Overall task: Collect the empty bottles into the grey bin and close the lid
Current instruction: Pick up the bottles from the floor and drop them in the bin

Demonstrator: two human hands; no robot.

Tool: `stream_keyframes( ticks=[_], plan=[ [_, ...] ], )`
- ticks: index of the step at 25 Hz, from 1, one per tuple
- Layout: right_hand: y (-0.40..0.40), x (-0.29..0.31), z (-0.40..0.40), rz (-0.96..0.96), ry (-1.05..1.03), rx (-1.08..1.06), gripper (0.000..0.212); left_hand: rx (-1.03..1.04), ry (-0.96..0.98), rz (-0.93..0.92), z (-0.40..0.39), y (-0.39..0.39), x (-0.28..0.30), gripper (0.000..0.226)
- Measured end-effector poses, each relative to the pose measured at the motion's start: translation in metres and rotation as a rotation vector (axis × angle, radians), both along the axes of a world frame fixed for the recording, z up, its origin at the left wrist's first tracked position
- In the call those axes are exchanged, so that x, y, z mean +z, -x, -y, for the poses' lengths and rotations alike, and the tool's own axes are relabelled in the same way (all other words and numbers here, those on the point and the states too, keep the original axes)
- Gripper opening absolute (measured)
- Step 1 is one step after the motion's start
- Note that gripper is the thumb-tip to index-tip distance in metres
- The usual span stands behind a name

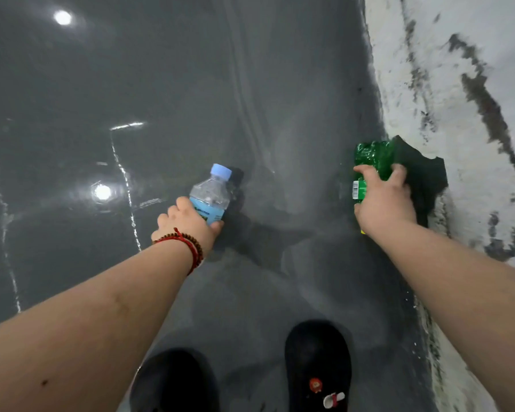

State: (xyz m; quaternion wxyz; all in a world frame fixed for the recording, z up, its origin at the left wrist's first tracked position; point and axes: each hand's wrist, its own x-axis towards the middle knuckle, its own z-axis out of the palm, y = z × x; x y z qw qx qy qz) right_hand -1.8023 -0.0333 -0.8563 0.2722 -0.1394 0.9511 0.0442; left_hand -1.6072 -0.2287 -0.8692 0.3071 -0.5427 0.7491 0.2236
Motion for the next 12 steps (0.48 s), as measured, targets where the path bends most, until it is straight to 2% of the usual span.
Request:
stream_keyframes(
  ticks=[2,5,8,12],
  plan=[
    [-0.02,0.02,0.008,0.057,0.099,-0.011,0.064,0.02,-0.033,-0.033,-0.017,0.006,0.015,0.062],
    [-0.066,0.084,0.034,0.177,0.335,0.004,0.065,0.212,-0.096,-0.075,-0.031,0.015,0.068,0.062],
    [-0.107,0.18,0.061,0.297,0.541,0.064,0.068,0.303,-0.107,-0.109,-0.023,0.012,0.155,0.06],
    [-0.127,0.337,0.094,0.363,0.657,0.136,0.074,0.402,-0.119,-0.182,0.006,-0.009,0.31,0.056]
  ],
)
